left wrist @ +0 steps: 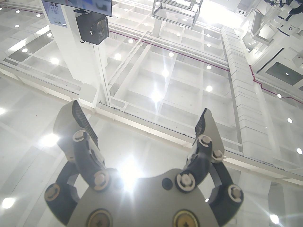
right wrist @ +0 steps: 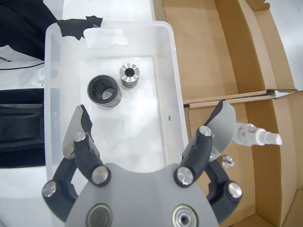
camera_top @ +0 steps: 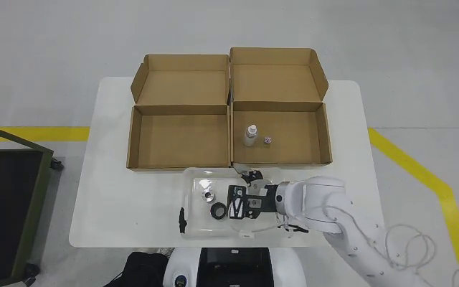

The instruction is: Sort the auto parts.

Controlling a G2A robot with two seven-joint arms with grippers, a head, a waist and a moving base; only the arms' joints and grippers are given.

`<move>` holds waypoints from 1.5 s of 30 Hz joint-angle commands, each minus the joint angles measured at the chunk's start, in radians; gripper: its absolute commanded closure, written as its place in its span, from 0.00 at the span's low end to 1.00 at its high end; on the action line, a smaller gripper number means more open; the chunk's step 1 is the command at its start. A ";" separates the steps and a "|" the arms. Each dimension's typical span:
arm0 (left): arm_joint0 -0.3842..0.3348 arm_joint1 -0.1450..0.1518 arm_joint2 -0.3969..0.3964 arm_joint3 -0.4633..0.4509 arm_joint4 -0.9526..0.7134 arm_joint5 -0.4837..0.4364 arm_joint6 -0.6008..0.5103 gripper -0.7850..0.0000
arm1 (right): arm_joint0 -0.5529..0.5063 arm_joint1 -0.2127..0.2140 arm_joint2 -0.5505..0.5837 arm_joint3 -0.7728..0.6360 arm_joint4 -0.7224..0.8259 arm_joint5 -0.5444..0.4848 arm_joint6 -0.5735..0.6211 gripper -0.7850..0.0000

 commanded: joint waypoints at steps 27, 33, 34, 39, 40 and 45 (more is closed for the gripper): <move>0.000 0.000 0.000 0.000 0.000 0.000 0.000 0.00 | 0.113 -0.057 -0.223 0.235 -0.036 0.017 -0.074 0.00; 0.000 0.000 0.000 0.000 0.000 0.000 0.000 0.00 | 0.138 -0.072 -0.253 0.270 -0.036 0.026 -0.092 0.00; 0.000 0.000 0.000 0.000 0.000 0.000 0.000 0.00 | 0.141 -0.074 -0.255 0.274 -0.035 0.029 -0.096 0.00; 0.000 0.000 0.000 0.000 0.000 0.000 0.000 0.00 | 0.152 -0.081 -0.266 0.294 -0.032 0.027 -0.106 0.09; 0.000 0.000 0.000 0.000 0.000 0.000 0.000 0.00 | 0.153 -0.082 -0.267 0.296 -0.029 0.025 -0.108 0.17; 0.000 0.000 0.000 0.000 0.000 0.000 0.000 0.00 | 0.155 -0.085 -0.269 0.302 -0.027 0.022 -0.111 0.60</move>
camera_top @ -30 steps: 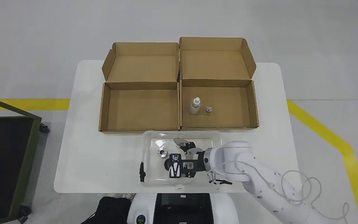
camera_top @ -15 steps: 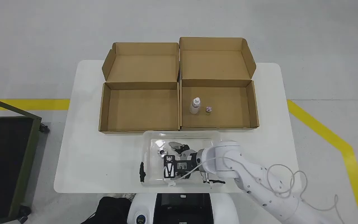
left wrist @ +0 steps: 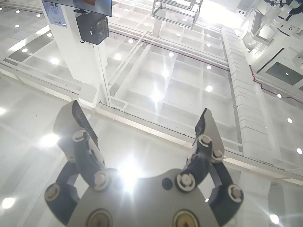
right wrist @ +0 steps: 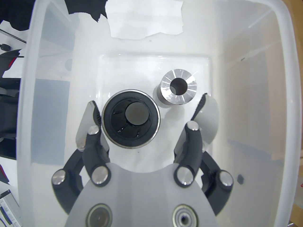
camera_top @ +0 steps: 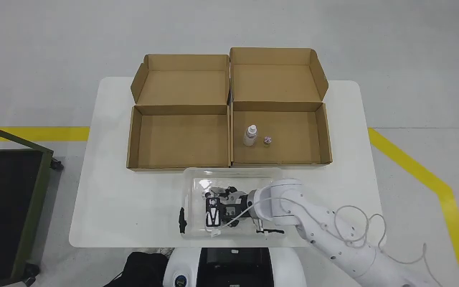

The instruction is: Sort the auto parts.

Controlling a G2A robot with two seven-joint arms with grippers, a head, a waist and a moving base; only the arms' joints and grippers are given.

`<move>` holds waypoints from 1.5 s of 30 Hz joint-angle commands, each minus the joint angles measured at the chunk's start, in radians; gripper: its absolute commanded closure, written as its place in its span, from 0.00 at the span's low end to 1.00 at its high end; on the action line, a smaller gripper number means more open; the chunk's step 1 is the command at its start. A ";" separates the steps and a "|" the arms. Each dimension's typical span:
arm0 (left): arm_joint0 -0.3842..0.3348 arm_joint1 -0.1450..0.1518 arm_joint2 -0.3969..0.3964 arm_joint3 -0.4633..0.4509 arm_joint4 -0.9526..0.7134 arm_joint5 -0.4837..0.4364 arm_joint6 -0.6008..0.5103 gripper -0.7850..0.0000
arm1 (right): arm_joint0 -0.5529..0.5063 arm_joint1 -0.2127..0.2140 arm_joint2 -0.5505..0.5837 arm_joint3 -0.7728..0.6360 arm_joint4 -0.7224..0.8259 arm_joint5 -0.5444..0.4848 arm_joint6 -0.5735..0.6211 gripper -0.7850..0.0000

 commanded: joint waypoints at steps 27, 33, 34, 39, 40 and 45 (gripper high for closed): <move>0.000 0.000 0.000 0.000 0.000 0.000 0.000 0.00 | -0.091 0.047 0.169 -0.089 -0.006 -0.045 -0.105 1.00; 0.000 0.000 0.000 0.000 0.000 0.000 0.000 0.00 | -0.136 0.067 0.250 -0.156 -0.004 -0.069 -0.194 1.00; 0.000 0.000 0.000 0.000 0.000 0.000 0.000 0.00 | -0.142 0.070 0.263 -0.165 -0.006 -0.074 -0.212 1.00; 0.000 0.000 0.000 0.000 0.000 0.000 0.000 0.00 | -0.164 0.081 0.319 -0.211 -0.018 -0.086 -0.300 1.00; 0.000 0.000 0.000 0.000 0.000 0.000 0.000 0.00 | -0.165 0.082 0.327 -0.219 -0.021 -0.089 -0.316 1.00; 0.000 0.000 0.000 0.000 0.000 0.000 0.000 0.00 | -0.151 0.084 0.359 -0.255 -0.036 -0.085 -0.393 1.00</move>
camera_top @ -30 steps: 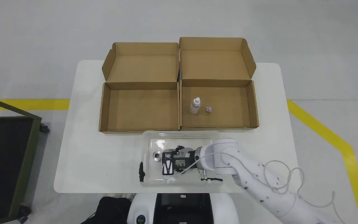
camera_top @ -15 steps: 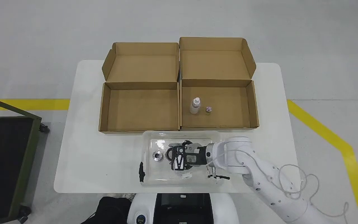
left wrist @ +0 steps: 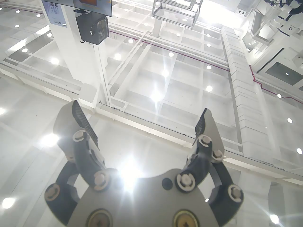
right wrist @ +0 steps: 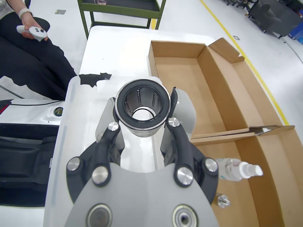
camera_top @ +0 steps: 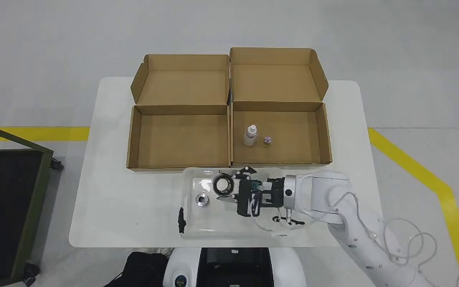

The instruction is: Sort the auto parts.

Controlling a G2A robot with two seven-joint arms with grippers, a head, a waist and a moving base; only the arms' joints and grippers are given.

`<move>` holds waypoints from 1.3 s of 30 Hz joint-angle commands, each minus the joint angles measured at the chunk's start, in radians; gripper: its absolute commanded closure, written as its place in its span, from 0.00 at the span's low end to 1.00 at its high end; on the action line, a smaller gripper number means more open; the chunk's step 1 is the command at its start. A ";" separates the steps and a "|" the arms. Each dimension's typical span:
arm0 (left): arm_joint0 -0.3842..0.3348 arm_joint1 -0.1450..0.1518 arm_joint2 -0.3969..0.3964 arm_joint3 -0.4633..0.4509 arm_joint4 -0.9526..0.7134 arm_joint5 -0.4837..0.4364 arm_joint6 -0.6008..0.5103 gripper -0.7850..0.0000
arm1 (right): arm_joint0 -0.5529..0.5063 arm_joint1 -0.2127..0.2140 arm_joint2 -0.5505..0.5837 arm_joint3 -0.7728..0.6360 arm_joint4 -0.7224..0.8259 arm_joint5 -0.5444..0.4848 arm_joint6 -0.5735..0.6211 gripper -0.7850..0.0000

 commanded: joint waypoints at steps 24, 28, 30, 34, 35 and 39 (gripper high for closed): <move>0.000 0.000 0.000 0.000 0.000 0.000 0.000 0.00 | 0.093 -0.001 0.136 -0.142 -0.032 0.088 -0.184 1.00; 0.000 0.000 0.000 0.000 0.000 0.000 0.000 0.00 | 0.100 -0.001 0.153 -0.147 -0.032 0.099 -0.196 1.00; 0.000 0.000 0.000 0.000 0.000 0.000 0.000 0.00 | 0.103 -0.001 0.159 -0.148 -0.031 0.106 -0.203 1.00; 0.000 0.000 0.000 0.000 0.000 0.000 0.000 0.00 | 0.109 -0.002 0.163 -0.153 -0.038 0.110 -0.223 1.00; 0.000 0.000 0.000 0.000 0.000 0.000 0.000 0.00 | 0.112 -0.002 0.163 -0.153 -0.042 0.109 -0.227 1.00; 0.000 0.000 0.000 0.000 0.000 0.000 0.000 0.00 | 0.119 -0.004 0.155 -0.144 -0.054 0.107 -0.241 1.00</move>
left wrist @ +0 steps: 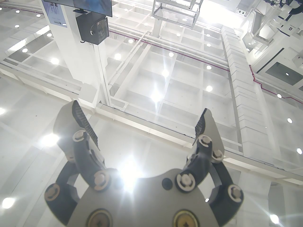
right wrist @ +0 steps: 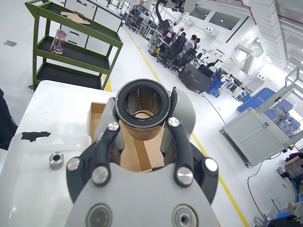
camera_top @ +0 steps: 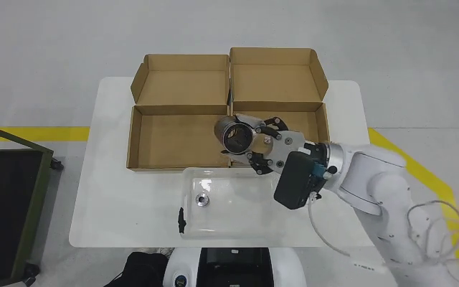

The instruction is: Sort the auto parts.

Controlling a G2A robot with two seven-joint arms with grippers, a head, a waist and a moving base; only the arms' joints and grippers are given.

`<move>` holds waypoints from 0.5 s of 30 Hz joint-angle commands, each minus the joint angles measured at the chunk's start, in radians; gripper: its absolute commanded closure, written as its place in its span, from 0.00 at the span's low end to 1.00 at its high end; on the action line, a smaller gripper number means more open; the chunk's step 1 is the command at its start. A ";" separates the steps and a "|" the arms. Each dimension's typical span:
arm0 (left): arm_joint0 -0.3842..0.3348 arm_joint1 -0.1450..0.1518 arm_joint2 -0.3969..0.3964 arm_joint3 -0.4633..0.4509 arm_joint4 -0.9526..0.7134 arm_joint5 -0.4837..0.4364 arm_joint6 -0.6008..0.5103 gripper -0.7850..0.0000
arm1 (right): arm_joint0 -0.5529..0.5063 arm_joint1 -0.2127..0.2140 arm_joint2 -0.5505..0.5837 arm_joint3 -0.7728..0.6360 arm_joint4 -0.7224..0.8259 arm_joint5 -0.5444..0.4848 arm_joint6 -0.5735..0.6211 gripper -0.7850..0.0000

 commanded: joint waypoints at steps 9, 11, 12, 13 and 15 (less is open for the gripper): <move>0.000 0.000 0.000 0.000 0.000 0.000 0.000 0.00 | 0.053 -0.015 -0.095 0.093 -0.004 -0.009 0.008 1.00; 0.000 0.000 0.000 0.000 0.000 0.000 0.000 0.00 | 0.078 -0.023 -0.138 0.119 -0.009 -0.011 0.030 1.00; 0.000 0.000 0.000 0.000 0.000 0.000 0.000 0.00 | 0.093 -0.027 -0.160 0.135 -0.009 -0.011 0.041 1.00; 0.000 0.000 0.000 0.000 0.000 0.000 0.000 0.00 | 0.107 -0.032 -0.180 0.154 -0.009 -0.006 0.053 1.00; 0.000 0.000 0.000 0.000 0.000 0.000 0.000 0.00 | 0.136 -0.042 -0.218 0.196 -0.004 0.003 0.073 1.00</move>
